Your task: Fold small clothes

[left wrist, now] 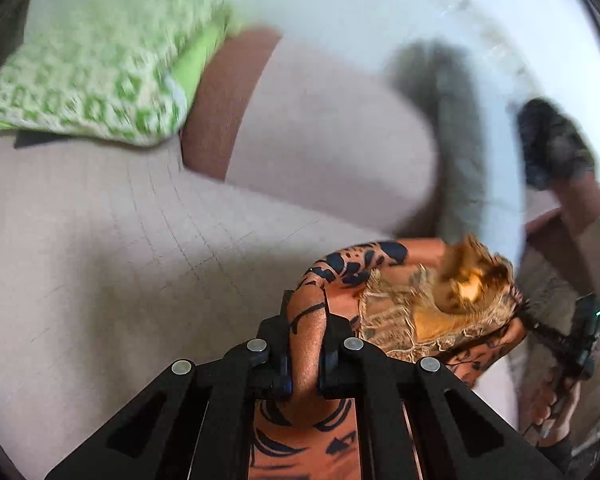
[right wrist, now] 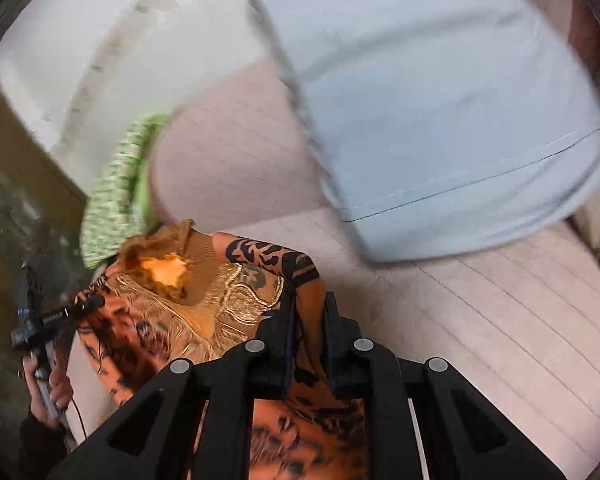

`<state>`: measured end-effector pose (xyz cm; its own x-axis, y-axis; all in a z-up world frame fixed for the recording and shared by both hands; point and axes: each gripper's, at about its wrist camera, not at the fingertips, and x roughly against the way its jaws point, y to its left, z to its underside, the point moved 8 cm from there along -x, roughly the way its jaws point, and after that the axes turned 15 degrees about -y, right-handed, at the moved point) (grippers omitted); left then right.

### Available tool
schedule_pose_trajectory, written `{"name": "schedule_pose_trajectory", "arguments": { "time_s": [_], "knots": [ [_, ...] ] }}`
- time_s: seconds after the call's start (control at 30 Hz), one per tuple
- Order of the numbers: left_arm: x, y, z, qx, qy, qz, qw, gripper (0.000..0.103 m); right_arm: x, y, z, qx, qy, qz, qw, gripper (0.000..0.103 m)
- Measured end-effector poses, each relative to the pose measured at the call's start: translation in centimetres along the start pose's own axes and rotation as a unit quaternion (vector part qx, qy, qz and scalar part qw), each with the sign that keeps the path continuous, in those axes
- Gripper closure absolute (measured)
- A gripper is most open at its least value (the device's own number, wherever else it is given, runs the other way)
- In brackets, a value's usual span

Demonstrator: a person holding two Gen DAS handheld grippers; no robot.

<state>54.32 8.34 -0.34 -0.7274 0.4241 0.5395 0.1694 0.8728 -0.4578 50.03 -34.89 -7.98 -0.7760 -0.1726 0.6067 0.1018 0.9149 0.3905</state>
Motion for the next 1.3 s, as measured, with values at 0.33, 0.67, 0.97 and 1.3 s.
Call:
{"name": "schedule_pose_trajectory", "arguments": {
  "time_s": [0.33, 0.67, 0.97, 1.3],
  "knots": [
    [16.8, -2.2, 11.9, -0.036, -0.044, 0.013, 0.9983, 0.097, 17.8, 2.9, 8.1, -0.01, -0.058, -0.011, 0.998, 0.091],
    [16.9, 3.4, 25.4, 0.076, 0.035, -0.024, 0.9963, 0.096, 20.3, -0.2, 24.0, -0.063, 0.038, 0.053, 0.996, 0.091],
    [16.6, 3.5, 25.3, 0.072, 0.029, -0.028, 0.9966, 0.093, 21.4, 1.1, 25.1, -0.032, 0.055, 0.07, 0.995, 0.09],
    [18.5, 4.3, 27.3, 0.09, 0.085, -0.049, 0.991, 0.061, 22.8, 0.7, 26.8, -0.068, 0.074, 0.067, 0.993, 0.069]
  ]
}}
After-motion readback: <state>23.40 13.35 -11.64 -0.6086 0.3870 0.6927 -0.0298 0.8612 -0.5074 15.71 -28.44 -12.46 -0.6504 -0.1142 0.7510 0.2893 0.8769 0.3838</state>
